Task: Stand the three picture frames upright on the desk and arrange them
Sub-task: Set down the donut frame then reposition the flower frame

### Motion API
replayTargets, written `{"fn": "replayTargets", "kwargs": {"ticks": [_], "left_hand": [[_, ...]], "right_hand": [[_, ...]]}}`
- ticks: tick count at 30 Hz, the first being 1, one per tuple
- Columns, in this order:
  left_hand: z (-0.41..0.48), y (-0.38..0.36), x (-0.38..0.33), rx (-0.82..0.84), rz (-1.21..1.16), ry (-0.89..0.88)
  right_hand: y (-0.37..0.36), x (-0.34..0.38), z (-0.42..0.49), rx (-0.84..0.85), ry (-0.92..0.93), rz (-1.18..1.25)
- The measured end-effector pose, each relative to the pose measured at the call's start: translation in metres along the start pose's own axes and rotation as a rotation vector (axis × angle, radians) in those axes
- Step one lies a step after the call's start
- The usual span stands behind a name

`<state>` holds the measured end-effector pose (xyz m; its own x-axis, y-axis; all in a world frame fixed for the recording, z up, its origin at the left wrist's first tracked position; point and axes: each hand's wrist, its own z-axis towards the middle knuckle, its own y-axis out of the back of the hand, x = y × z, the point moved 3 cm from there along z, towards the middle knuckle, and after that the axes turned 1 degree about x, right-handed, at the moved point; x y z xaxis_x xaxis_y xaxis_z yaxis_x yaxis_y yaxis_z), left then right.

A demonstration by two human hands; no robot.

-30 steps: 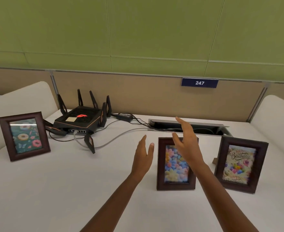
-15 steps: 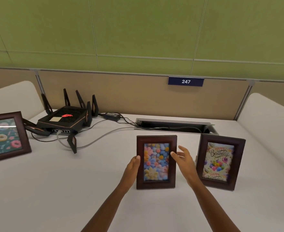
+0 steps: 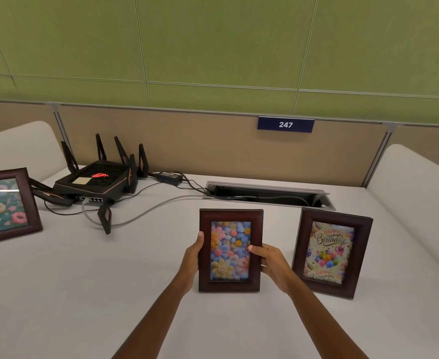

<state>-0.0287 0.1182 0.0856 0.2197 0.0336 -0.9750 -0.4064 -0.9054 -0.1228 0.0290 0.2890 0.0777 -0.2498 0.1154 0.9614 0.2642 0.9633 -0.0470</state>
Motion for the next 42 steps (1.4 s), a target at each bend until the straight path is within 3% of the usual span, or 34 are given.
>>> {"fn": "replayTargets", "kwargs": {"ticks": [9, 22, 42], "left_hand": [[0.014, 0.003, 0.003, -0.024, -0.004, -0.037], [0.084, 0.026, -0.051, 0.047, 0.042, -0.019], [0.183, 0.086, -0.059, -0.038, -0.081, 0.065]], "right_hand": [[0.002, 0.004, 0.015, 0.009, 0.031, 0.01], [-0.022, 0.045, 0.083, -0.061, 0.138, 0.067], [-0.068, 0.062, 0.206, -0.085, 0.085, -0.014]]}}
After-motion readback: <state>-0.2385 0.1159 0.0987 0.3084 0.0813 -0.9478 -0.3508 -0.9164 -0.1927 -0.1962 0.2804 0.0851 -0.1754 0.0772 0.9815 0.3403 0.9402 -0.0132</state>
